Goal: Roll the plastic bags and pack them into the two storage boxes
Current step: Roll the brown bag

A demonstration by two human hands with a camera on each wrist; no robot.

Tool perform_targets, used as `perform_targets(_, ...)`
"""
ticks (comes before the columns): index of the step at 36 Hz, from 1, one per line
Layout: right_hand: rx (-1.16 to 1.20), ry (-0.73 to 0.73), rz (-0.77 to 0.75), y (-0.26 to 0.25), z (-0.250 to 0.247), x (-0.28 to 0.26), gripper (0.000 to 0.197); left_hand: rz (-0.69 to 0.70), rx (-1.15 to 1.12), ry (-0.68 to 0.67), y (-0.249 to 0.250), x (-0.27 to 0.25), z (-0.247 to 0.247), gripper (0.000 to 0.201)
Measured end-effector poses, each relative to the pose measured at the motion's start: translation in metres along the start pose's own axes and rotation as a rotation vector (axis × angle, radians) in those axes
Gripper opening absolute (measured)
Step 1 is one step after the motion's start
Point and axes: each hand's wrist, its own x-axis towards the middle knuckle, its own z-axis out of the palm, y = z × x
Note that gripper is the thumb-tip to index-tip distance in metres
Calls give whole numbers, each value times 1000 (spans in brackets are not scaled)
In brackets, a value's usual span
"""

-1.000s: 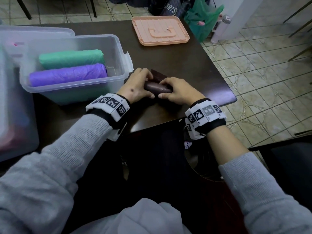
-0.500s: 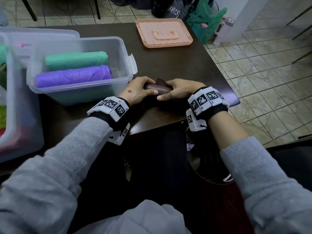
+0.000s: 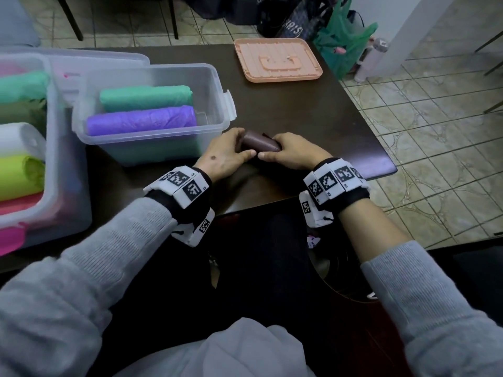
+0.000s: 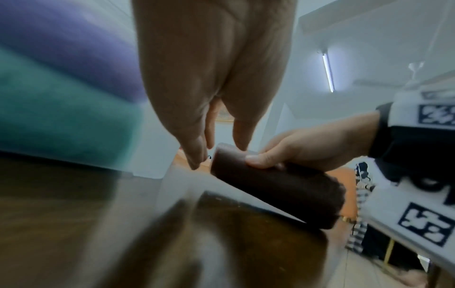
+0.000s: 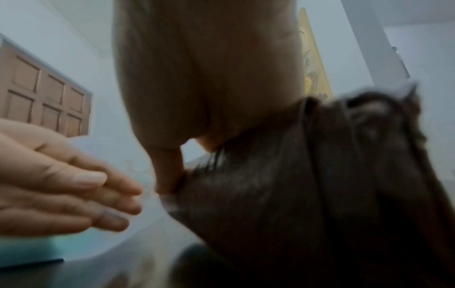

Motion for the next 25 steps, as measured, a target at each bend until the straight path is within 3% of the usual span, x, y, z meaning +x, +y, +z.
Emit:
perform_targets(5, 172, 236, 94, -9, 0, 8, 48, -116, 57, 114, -15, -25, -15, 21)
perform_targets(7, 296, 351, 111, -17, -3, 12, 50, -198, 51, 173, -27, -36, -25, 14)
perform_targets(13, 384, 669, -57, -55, -14, 22, 51, -511, -379, 550, -54, -56, -58, 58)
perform_targets(16, 284, 682, -207, -80, -21, 29, 52, -591, -492, 773, -60, -58, -74, 68)
perform_targets(20, 113, 596, -364, -115, -24, 37, 54, -546, -574, 983, -56, -51, -93, 78)
perform_targets(25, -44, 487, -447, -154, -19, 45, 55, -480, -656, 1045, -49, -39, -102, 52)
